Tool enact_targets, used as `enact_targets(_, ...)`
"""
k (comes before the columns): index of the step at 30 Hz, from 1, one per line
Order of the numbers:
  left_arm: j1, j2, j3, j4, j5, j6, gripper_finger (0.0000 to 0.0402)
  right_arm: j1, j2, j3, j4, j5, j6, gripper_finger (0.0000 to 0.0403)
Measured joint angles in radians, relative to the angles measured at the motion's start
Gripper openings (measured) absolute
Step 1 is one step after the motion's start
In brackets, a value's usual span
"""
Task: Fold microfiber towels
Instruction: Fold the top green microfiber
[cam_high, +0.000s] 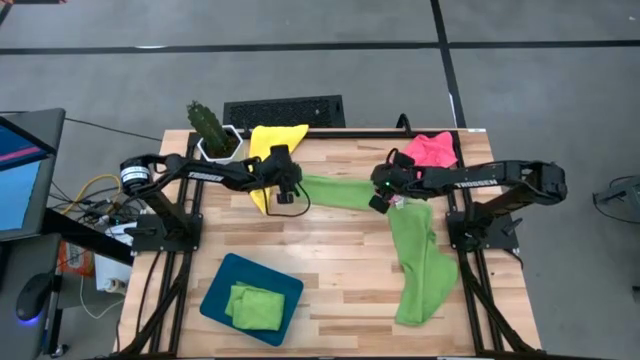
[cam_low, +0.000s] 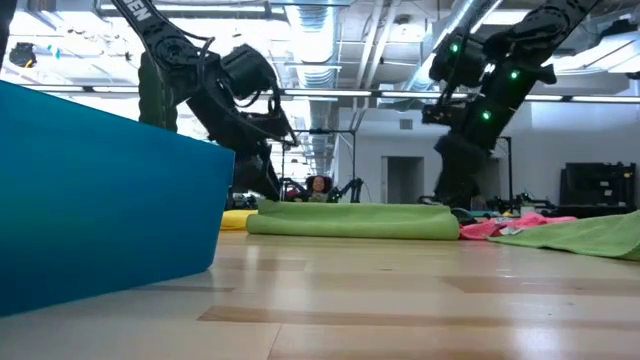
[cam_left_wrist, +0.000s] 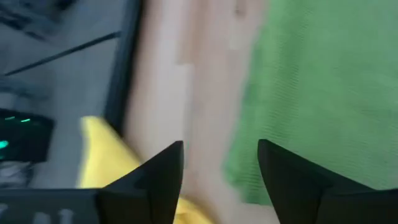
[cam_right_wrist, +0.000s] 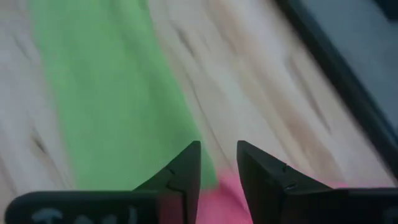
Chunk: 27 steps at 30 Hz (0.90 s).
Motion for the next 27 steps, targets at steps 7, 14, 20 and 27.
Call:
enact_targets(7, 0.006, -0.178, -0.011, 0.032, 0.234, -0.144, 0.0201, 0.073, -0.013, -0.038, 0.273, -0.002, -0.074, 0.0127)
enact_targets(14, 0.001, -0.152, -0.075, 0.141, 0.418, -0.137, 0.0096, 0.091, -0.011, -0.214, 0.604, -0.001, -0.085, 0.0101)
enact_targets(20, -0.005, -0.011, -0.077, 0.211, 0.363, -0.142, 0.0007, 0.061, -0.011, -0.267, 0.677, -0.001, -0.078, 0.0089)
enact_targets(27, -0.004, 0.089, -0.064, 0.244, 0.319, -0.153, 0.0011, -0.005, 0.019, -0.285, 0.675, -0.009, -0.06, 0.008)
